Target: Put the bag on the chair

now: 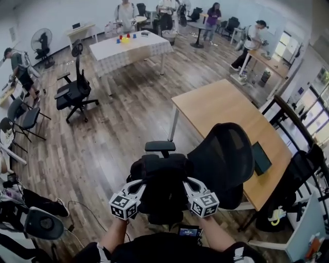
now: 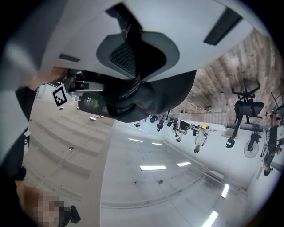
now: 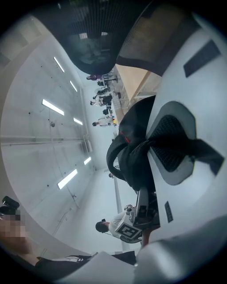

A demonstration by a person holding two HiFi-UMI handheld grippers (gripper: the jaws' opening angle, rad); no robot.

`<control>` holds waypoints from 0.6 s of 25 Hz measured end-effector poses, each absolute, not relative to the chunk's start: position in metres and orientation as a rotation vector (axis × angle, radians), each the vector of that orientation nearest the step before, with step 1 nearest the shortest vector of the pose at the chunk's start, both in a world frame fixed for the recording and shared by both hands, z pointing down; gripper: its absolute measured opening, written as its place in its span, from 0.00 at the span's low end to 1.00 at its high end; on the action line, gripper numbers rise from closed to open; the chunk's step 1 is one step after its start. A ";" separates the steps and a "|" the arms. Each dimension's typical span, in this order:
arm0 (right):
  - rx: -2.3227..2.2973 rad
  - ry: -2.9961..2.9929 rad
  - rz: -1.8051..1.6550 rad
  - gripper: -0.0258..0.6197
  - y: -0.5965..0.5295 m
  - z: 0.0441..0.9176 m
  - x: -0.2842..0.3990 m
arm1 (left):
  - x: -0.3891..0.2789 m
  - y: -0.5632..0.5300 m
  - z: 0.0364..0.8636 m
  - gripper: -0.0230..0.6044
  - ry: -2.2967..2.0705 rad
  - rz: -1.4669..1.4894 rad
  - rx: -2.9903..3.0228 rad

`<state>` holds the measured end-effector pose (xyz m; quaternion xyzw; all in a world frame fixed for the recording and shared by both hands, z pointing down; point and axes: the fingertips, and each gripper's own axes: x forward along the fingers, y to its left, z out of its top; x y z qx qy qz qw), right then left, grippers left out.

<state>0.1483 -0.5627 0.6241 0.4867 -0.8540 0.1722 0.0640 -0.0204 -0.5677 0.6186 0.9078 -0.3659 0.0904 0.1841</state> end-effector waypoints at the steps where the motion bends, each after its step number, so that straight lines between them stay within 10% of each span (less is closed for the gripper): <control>1: 1.462 -2.579 0.531 0.09 -0.567 0.629 0.149 | -0.020 -0.572 0.624 0.07 -1.035 0.257 2.544; 15: 1.417 -2.497 0.798 0.09 -0.638 0.726 0.154 | -0.019 -0.636 0.715 0.07 -1.124 0.390 2.325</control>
